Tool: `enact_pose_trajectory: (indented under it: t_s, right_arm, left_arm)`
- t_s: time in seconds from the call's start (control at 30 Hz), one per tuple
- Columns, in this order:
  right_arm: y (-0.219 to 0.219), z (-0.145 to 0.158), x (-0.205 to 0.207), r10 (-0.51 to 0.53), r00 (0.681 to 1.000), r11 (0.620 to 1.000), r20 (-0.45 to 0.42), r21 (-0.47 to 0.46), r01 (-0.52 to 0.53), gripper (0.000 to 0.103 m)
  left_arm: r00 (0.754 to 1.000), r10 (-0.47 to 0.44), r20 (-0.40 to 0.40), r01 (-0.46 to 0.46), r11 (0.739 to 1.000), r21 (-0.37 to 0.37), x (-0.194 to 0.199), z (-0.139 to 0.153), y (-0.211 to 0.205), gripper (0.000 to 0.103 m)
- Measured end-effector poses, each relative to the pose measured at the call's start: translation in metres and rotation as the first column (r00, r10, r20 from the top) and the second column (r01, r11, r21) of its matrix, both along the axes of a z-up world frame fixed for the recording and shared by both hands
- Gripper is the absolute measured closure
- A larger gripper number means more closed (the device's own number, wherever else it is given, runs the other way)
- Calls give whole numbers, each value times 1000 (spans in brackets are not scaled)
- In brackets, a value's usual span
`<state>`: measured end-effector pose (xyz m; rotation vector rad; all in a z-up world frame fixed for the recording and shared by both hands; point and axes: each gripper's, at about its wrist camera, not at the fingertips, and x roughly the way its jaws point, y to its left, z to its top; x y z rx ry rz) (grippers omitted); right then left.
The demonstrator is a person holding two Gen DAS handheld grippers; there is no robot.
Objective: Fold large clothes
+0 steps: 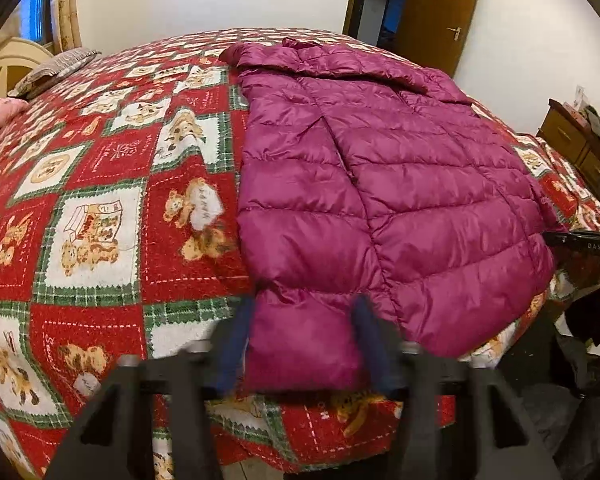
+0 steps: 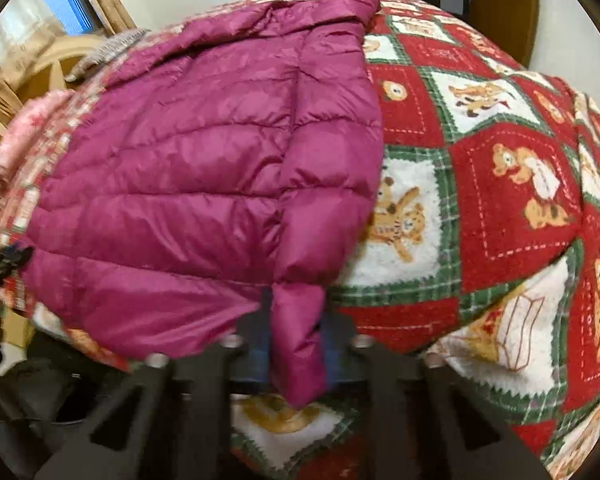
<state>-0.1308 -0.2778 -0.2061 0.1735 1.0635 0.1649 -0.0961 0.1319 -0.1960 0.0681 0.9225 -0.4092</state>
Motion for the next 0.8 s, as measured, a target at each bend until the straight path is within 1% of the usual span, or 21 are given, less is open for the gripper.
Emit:
enact_pose_trajectory:
  t_s: [0.03,0.07,0.1,0.13,0.17,0.2,0.33,0.4,0.5,0.53,0.63,0.73,0.8]
  right_arm:
    - [0,2,-1,1,1000,1000,5,6,-1,89]
    - [1,6,-3,8,1000,1000,17,7,-8,90]
    - [2,9,-5,19,999,1000,32,11,-19,90]
    - [3,13,-7,25,999,999,45,20,-26,90]
    - [3,18,-9,27,998,999,59,33,-29,91]
    - [1,23,-13,27,997,998,76,50,-31,91]
    - [-3,51,-25,19,988,992,156,120,-38,91]
    - [-6,63,-28,10,981,987,193,155,-41,91]
    - [-6,76,-34,8,974,977,225,204,-55,91]
    - [-6,78,-30,9,973,976,229,209,-58,91]
    - [-6,84,-35,14,970,974,243,218,-69,91]
    - [-11,93,-46,14,967,971,253,226,-74,91]
    - [-18,102,-58,7,964,974,264,219,-67,91]
  left_arm:
    - [1000,16,-5,-16,1000,-9,1,1,4,82]
    - [999,31,-26,-33,998,-56,4,2,11,91]
    - [998,38,-42,-42,994,-99,5,2,16,96]
    - [997,31,-67,-42,984,-172,7,4,22,101]
    - [997,30,-71,-45,973,-227,7,9,26,101]
    - [998,25,-54,-38,969,-245,6,15,26,101]
    - [1000,-14,25,21,960,-279,-1,43,20,102]
    - [997,-33,64,51,950,-307,-6,56,18,102]
    - [993,-60,105,94,931,-353,-12,71,18,102]
    - [990,-69,119,108,924,-367,-13,75,19,102]
    - [985,-90,149,146,892,-427,-19,86,24,102]
    - [976,-99,192,180,866,-467,-32,101,28,102]
    - [972,-101,214,194,858,-476,-41,109,30,102]
